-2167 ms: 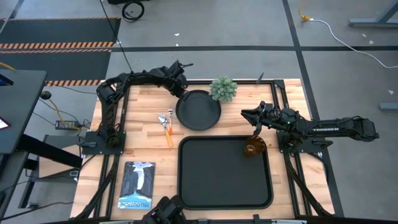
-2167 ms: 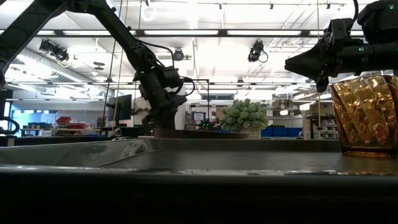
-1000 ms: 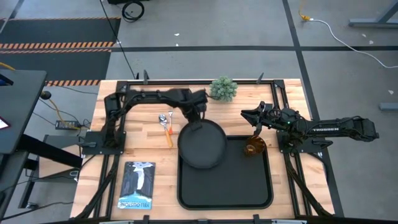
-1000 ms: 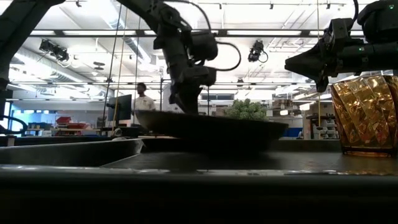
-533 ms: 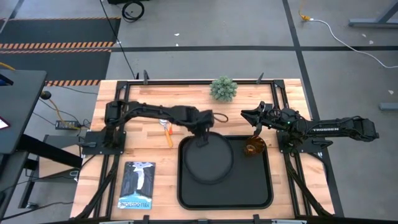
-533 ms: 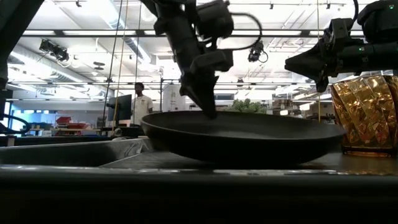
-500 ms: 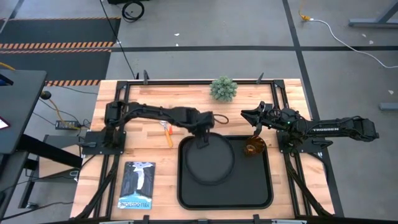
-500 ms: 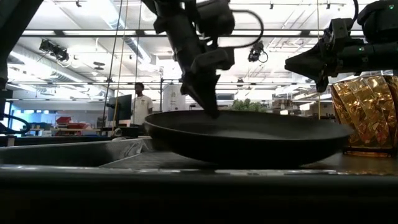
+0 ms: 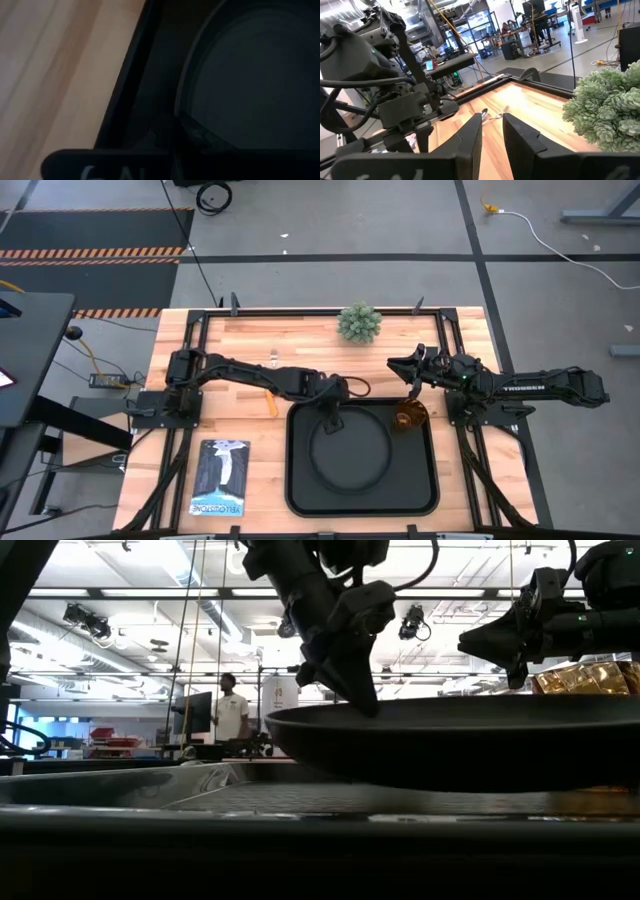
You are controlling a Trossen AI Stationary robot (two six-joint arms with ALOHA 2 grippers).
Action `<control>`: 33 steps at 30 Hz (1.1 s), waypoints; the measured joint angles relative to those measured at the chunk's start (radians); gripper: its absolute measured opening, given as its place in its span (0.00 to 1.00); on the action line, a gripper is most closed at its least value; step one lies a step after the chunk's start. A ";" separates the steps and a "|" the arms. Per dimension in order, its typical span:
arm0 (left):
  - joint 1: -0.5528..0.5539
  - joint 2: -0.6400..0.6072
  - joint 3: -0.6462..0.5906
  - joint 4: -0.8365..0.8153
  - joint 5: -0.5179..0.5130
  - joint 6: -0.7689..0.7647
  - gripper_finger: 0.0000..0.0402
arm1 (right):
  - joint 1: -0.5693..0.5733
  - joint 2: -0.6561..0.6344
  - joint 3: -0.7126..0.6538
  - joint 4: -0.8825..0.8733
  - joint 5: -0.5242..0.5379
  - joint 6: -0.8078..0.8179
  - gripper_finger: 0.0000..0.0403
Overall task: Pick and place plate/cup/fork/spoon on tray
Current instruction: Put the black plate on the center of the black serving tray
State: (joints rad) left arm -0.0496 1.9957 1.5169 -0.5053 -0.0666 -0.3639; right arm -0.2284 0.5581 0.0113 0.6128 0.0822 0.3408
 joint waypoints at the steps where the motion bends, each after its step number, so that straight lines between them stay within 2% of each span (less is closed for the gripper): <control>1: -0.001 0.000 0.000 0.006 -0.001 -0.010 0.04 | 0.000 0.000 0.000 0.000 0.000 0.000 0.21; 6: -0.017 0.014 0.000 0.042 -0.023 -0.027 0.04 | 0.000 0.000 0.000 0.006 -0.004 0.000 0.21; 13: -0.029 0.070 -0.001 0.067 0.005 -0.049 0.04 | 0.000 -0.001 0.001 0.041 -0.010 -0.002 0.21; 23: -0.036 0.079 -0.001 0.104 0.005 -0.066 0.05 | 0.000 0.007 0.001 0.050 -0.034 -0.003 0.21; 26: -0.036 0.079 -0.001 0.117 0.006 -0.071 0.09 | 0.000 0.007 0.001 0.052 -0.033 -0.003 0.21; 33: -0.029 0.075 0.000 0.135 -0.017 -0.016 0.29 | 0.000 0.007 0.001 0.051 -0.033 -0.011 0.21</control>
State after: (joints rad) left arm -0.0787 2.0705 1.5166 -0.3701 -0.0840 -0.3797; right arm -0.2284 0.5648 0.0120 0.6640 0.0490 0.3299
